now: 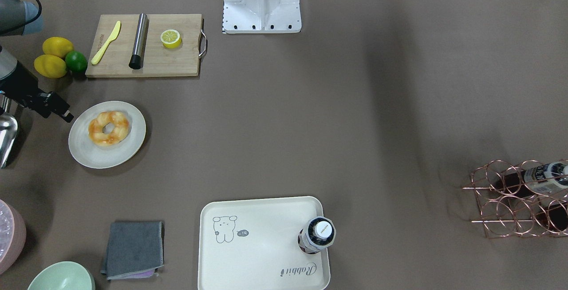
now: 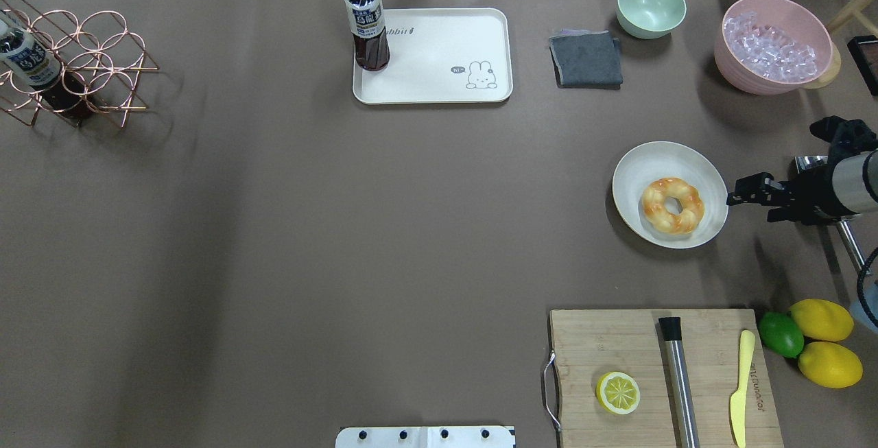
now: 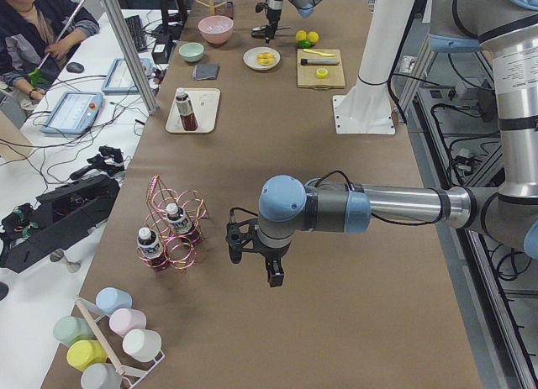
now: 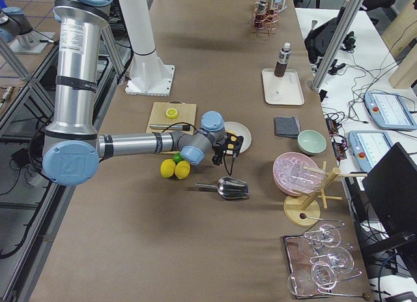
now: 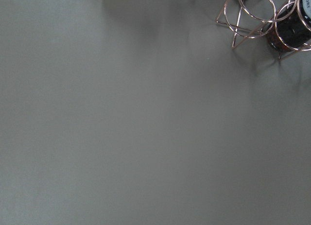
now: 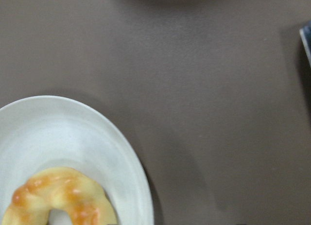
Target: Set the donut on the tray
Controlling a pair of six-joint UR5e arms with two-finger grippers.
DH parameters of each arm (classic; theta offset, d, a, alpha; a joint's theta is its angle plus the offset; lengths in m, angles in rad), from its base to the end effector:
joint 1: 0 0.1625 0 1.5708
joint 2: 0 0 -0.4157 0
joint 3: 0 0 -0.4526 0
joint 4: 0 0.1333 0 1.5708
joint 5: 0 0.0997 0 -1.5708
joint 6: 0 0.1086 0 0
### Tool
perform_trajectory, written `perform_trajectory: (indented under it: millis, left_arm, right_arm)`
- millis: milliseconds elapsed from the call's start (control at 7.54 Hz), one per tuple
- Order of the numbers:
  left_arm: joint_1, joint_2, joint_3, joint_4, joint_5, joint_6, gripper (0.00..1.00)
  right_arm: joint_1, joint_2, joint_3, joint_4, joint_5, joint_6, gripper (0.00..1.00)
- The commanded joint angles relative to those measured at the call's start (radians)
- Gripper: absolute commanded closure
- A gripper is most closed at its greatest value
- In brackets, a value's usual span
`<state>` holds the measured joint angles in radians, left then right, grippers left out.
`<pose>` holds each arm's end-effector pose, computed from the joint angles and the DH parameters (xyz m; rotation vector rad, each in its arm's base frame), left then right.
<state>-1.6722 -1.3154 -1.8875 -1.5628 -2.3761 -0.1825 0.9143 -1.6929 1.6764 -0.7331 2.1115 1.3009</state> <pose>-0.1003 -0.4424 0.6068 0.0178 0.8087 -0.2468 -0.2670 -0.4734 0.5730 0.0240 -0.9527 0.3734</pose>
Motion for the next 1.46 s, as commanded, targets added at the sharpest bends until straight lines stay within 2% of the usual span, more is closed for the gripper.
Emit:
perform_trajectory:
  millis: [0, 133, 265, 398, 663, 1061, 1327]
  left_arm:
    - [0.0, 0.004, -0.001, 0.0, -0.002, 0.0, 0.01]
    - [0.0, 0.004, 0.001, 0.0, -0.002, 0.0, 0.01]
    - [0.0, 0.005, 0.001, 0.0, -0.003, 0.0, 0.01]
    - [0.0, 0.005, -0.001, 0.0, -0.003, 0.0, 0.01]
    - [0.0, 0.005, -0.001, 0.0, -0.003, 0.0, 0.01]
    - [0.0, 0.005, -0.001, 0.0, -0.005, 0.0, 0.01]
    - [0.0, 0.005, 0.001, 0.0, -0.005, 0.0, 0.01]
  right_arm:
    - [-0.081, 0.058, -0.006, 0.001, -0.086, 0.084, 0.42]
    - [-0.081, 0.047, -0.006, 0.001, -0.087, 0.084, 0.56]
    - [-0.081, 0.041, -0.006, 0.003, -0.084, 0.086, 0.74]
    - [-0.081, 0.038, -0.006, 0.003, -0.085, 0.084, 0.79]
    - [-0.081, 0.028, -0.006, 0.003, -0.088, 0.086, 1.0]
    - [-0.065, 0.045, 0.032, -0.003, -0.065, 0.083, 1.0]
    - [0.035, 0.079, 0.039, -0.012, 0.037, 0.083, 1.0]
